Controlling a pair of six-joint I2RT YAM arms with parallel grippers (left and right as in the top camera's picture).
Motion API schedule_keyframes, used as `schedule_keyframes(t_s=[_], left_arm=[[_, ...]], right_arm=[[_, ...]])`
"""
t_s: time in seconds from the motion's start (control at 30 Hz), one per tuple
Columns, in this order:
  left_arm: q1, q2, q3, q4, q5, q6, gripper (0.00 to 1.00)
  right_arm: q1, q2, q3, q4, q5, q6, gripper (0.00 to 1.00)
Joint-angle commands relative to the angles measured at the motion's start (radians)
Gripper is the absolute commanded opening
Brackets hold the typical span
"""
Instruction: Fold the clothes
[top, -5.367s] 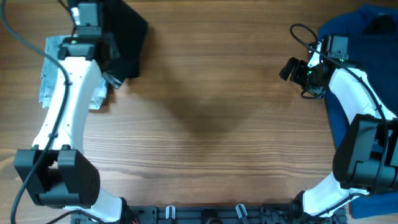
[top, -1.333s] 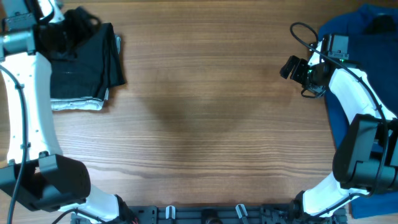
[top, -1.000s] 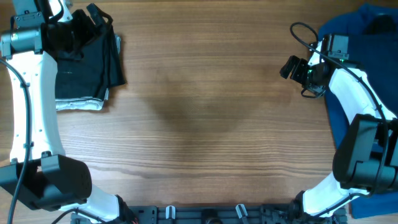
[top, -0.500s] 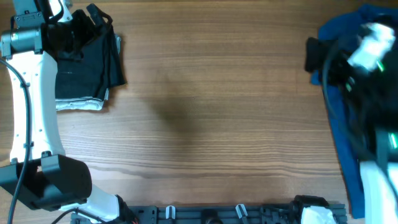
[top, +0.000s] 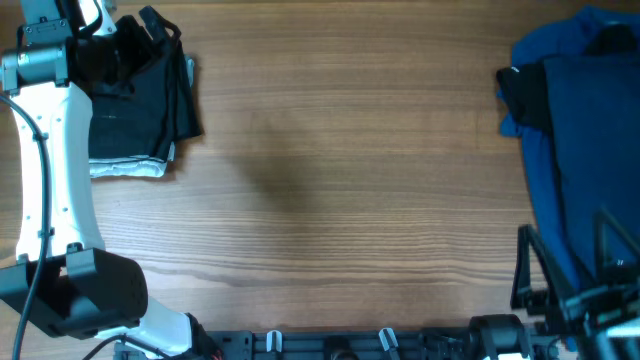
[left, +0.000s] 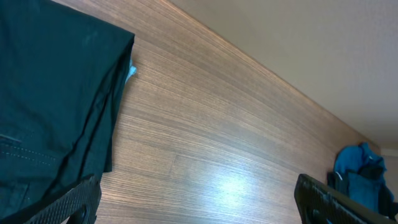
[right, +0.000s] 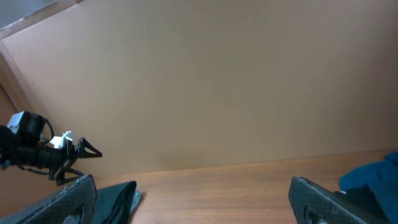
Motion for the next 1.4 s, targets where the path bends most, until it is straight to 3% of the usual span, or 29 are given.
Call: schedule_keyframes(t_s=[0.0, 0.2, 0.67, 0.77, 1.13, 1.37], left_arm=[[-0.002, 0.005, -0.003, 0.003, -0.002, 0.002, 1.0], [-0.002, 0.005, -0.003, 0.003, -0.002, 0.002, 1.0], [-0.002, 0.005, -0.003, 0.003, -0.002, 0.002, 1.0], [-0.002, 0.005, -0.003, 0.003, -0.002, 0.002, 1.0], [-0.002, 0.005, -0.003, 0.002, -0.002, 0.002, 1.0], [-0.002, 0.005, -0.003, 0.003, -0.002, 0.002, 1.0]], right_arm=[[0.005, -0.099, -0.106, 0.003, 0.042, -0.013, 0.99], [0.005, -0.254, -0.349, 0.122, 0.056, -0.013, 0.99], [0.005, -0.282, -0.951, 0.954, 0.108, -0.01, 0.99], [0.005, -0.282, -1.041, 1.063, 0.152, -0.011, 0.99], [0.005, -0.283, -1.146, 1.024, 0.194, -0.018, 0.99], [0.005, -0.283, -1.146, 0.847, 0.194, -0.127, 1.0]])
